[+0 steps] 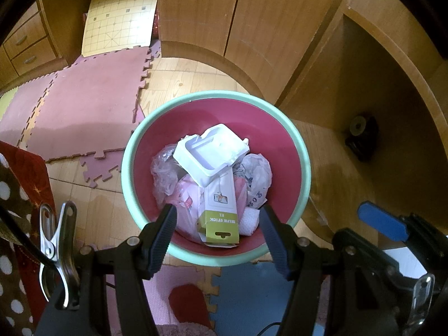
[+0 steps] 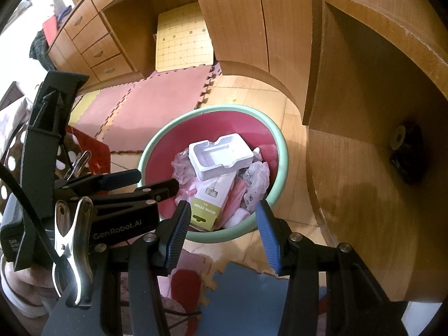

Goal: Collect trash

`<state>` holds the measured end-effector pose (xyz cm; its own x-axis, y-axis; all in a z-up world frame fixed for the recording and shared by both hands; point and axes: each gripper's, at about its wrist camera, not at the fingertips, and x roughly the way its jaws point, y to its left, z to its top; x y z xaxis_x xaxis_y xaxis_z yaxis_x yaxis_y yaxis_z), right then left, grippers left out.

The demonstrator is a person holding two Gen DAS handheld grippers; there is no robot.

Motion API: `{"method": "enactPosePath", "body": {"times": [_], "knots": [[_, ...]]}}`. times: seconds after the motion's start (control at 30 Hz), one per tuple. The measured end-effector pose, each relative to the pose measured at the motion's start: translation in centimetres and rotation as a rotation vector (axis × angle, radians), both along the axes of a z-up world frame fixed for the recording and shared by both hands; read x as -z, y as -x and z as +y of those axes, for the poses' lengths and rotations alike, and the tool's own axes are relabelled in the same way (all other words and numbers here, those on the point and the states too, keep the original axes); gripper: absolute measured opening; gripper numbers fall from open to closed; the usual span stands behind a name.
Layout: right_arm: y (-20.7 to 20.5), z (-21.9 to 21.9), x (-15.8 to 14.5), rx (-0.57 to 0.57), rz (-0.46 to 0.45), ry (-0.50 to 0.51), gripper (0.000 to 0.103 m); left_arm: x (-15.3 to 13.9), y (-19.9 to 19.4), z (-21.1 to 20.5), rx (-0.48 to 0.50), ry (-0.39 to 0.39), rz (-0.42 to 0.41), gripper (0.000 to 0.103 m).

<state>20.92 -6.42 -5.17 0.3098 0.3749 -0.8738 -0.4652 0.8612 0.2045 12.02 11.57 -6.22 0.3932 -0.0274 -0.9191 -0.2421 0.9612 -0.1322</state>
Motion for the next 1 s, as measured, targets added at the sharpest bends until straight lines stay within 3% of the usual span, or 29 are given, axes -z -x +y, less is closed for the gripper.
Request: {"method": "enactPosePath", "body": {"times": [1.0], "knots": [[-0.14, -0.03, 0.02, 0.004, 0.001, -0.003, 0.049, 0.18, -0.05, -0.05, 0.004, 0.005, 0.005, 0.065]]}}
